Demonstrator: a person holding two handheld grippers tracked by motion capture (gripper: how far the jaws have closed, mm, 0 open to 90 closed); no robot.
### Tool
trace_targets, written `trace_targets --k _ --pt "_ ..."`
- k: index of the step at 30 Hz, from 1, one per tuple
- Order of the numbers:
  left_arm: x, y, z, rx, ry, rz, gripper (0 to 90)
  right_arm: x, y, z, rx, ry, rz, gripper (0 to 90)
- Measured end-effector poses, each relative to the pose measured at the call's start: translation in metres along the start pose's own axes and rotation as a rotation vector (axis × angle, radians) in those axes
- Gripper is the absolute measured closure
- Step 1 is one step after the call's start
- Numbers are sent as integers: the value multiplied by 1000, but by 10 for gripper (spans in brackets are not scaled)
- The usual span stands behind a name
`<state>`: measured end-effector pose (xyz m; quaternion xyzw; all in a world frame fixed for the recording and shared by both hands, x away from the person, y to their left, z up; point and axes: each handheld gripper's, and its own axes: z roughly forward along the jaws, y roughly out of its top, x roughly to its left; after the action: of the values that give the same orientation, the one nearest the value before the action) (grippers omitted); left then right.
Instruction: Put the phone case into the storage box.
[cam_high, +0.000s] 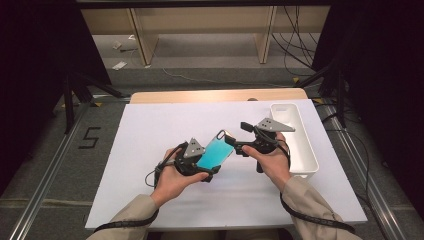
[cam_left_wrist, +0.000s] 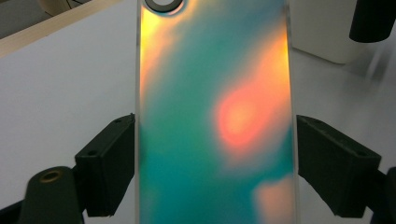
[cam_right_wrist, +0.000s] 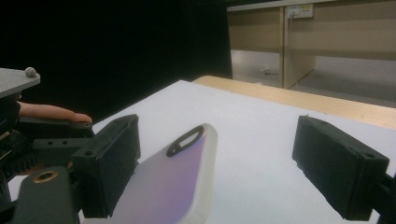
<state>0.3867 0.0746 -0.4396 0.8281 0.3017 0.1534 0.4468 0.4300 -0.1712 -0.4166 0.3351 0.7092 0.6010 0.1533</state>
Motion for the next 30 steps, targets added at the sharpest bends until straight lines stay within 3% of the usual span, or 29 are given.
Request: trace_targets --k 30 --pt "-5 3 1 -17 -4 3 169 3 -3 22 22 25 52 187"
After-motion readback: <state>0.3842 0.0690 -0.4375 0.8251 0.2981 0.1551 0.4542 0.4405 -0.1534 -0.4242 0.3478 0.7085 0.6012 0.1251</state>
